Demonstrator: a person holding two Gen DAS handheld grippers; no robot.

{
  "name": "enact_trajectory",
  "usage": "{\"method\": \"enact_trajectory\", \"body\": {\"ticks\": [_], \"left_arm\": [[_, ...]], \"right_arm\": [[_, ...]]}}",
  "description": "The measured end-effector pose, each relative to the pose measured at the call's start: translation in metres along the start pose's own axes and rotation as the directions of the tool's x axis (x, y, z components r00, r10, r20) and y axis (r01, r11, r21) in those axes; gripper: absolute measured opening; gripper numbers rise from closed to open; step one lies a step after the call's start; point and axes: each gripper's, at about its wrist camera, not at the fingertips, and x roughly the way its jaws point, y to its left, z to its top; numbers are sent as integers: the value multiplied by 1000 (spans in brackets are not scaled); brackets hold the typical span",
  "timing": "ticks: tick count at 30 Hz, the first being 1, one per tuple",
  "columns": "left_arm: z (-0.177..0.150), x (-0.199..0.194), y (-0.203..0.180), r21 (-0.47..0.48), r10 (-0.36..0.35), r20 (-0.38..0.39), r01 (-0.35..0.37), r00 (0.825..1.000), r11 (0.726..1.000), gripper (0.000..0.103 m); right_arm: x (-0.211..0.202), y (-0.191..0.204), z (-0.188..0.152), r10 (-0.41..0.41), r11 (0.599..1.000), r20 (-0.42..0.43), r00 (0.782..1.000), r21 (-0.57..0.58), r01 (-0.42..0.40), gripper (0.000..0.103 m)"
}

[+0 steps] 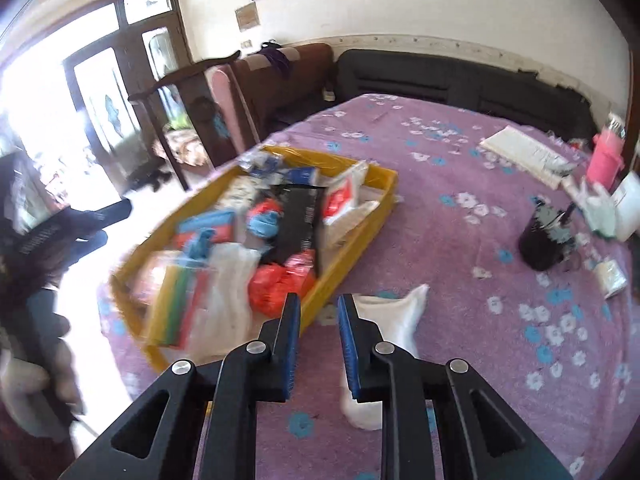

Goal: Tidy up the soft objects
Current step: 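Grasp the white plastic bag from the table with the right tool, then drop the white plastic bag into the tray with the right tool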

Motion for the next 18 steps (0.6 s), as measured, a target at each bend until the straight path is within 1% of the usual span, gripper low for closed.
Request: {"method": "enact_trajectory", "body": {"ticks": [2, 3, 6, 7, 8, 9, 10, 11, 14, 16, 18], "left_arm": [[-1, -4, 5, -2, 2, 1, -2, 1000, 1000, 90], [-1, -5, 7, -4, 1, 2, -1, 1000, 1000, 90], [-1, -5, 8, -7, -13, -5, 13, 1000, 1000, 90], [-2, -5, 8, -4, -17, -7, 17, 1000, 1000, 90], [-3, -5, 7, -2, -21, -9, 21, 1000, 1000, 90], [-3, -5, 7, 0, -25, -11, 25, 1000, 1000, 90], [-3, -5, 7, 1, -27, -12, 27, 1000, 1000, 90], [-4, -7, 8, 2, -28, -10, 28, 1000, 1000, 90], [-4, -11, 14, -8, -27, -3, 27, 1000, 1000, 90], [-3, -13, 19, -20, -29, 1, 29, 1000, 999, 90], [-3, -14, 25, -29, -27, 5, 27, 1000, 999, 90]], "right_arm": [[13, -6, -9, -34, 999, -50, 998, 2, 35, 69], [18, -9, -12, -39, 999, -64, 997, 9, 40, 72], [40, -11, -23, -49, 999, -108, 993, -2, 49, 72], [48, -12, -25, -51, 999, -125, 991, -3, 51, 69], [55, -15, -28, -49, 999, -149, 988, 4, 50, 51], [59, -17, -29, -56, 998, -160, 986, 9, 58, 41], [57, -19, -28, -54, 998, -134, 989, 17, 57, 35], [58, -24, -27, -45, 998, -141, 989, 38, 51, 29], [55, -37, -27, -8, 994, -146, 989, 107, 23, 16], [45, -51, -25, 16, 984, -125, 992, 180, 7, 14], [32, -56, -19, 37, 975, -91, 995, 223, -16, 14]]}}
